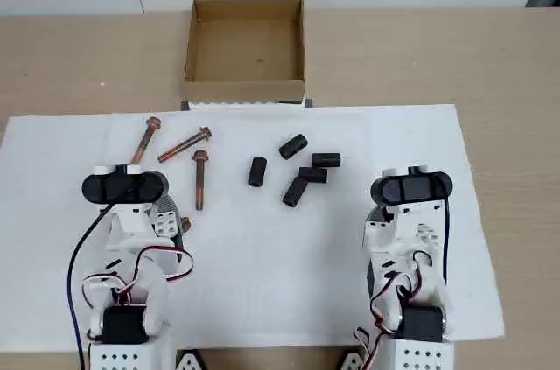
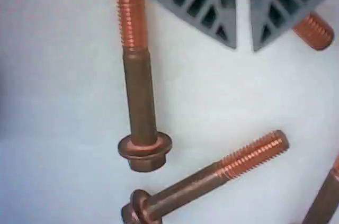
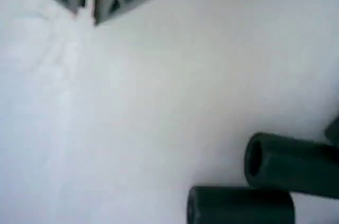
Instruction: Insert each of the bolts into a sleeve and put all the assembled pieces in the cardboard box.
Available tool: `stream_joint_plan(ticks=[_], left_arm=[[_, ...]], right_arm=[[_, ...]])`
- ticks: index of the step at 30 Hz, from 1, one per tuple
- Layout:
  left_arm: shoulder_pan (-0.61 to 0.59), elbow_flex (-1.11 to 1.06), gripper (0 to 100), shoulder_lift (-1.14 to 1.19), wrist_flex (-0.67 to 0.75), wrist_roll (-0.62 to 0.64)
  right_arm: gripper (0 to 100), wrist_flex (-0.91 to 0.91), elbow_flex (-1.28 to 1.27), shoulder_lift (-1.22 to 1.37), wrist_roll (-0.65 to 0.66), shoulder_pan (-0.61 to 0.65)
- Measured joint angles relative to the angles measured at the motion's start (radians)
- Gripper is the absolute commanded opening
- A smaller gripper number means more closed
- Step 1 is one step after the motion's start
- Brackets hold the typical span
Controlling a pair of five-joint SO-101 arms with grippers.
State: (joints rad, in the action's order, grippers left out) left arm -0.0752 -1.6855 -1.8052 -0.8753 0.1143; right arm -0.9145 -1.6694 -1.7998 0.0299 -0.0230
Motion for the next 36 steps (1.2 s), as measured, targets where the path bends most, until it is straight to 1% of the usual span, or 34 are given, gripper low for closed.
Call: stream_joint_plan(ticks=[6,11,14,17,19,23,27,33,36], left_arm=[[0.058,0.0,0,0.0,-0.002,-0.002],[0.071,0.02,1,0.0,-0.037,-0.011],[0.109,0.106,1,0.0,-0.123,-0.044],[0.129,0.226,1,0.0,-0.226,-0.052],[0.132,0.295,1,0.0,-0.264,-0.048],[0.132,0.405,7,0.003,-0.305,-0.052],[0.132,0.571,12,0.141,-0.376,-0.051],[0.132,0.964,12,0.485,-0.52,-0.048],[0.132,1.163,12,0.652,-0.605,0.0]], right_arm=[[0.3,0.0,0.0,0.0,0.0,0.0],[0.3,0.0,0.0,0.0,0.0,0.0],[0.3,0.0,0.0,0.0,0.0,0.0],[0.3,0.0,0.0,0.0,0.0,0.0],[0.3,0.0,0.0,0.0,0.0,0.0],[0.3,0.0,0.0,0.0,0.0,0.0],[0.3,0.0,0.0,0.0,0.0,0.0],[0.3,0.0,0.0,0.0,0.0,0.0],[0.3,0.0,0.0,0.0,0.0,0.0]])
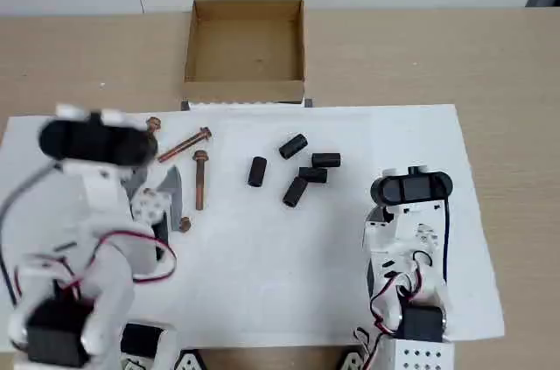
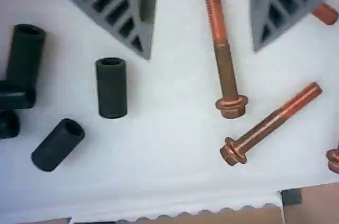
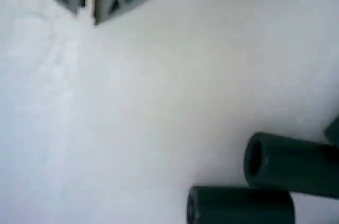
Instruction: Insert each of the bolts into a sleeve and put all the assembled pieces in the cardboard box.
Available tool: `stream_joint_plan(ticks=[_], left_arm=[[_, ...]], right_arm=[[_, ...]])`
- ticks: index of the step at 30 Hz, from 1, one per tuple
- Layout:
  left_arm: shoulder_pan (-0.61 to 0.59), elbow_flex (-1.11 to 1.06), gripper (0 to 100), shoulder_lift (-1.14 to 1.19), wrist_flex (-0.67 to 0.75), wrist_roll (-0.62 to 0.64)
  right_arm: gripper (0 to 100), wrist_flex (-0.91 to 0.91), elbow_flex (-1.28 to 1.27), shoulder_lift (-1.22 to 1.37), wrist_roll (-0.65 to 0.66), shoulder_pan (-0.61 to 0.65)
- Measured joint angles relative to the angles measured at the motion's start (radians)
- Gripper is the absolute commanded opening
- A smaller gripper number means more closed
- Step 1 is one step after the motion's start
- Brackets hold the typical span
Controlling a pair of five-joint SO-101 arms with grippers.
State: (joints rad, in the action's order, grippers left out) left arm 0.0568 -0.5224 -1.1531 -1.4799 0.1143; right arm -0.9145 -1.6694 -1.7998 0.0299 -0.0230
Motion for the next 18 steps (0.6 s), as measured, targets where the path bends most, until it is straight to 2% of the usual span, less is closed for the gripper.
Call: stream_joint_plan(ticks=[3,7,18], left_arm=[[0.0,0.149,12,0.126,-0.091,0.038],[0.0,0.238,12,0.212,-0.169,0.048],[0.0,0.253,12,0.233,-0.176,0.052]], right_arm=[[0.3,0.0,0.0,0.0,0.0,0.0],[0.3,0.0,0.0,0.0,0.0,0.0],[0.4,-0.009,0.002,0.0,0.0,-0.006]])
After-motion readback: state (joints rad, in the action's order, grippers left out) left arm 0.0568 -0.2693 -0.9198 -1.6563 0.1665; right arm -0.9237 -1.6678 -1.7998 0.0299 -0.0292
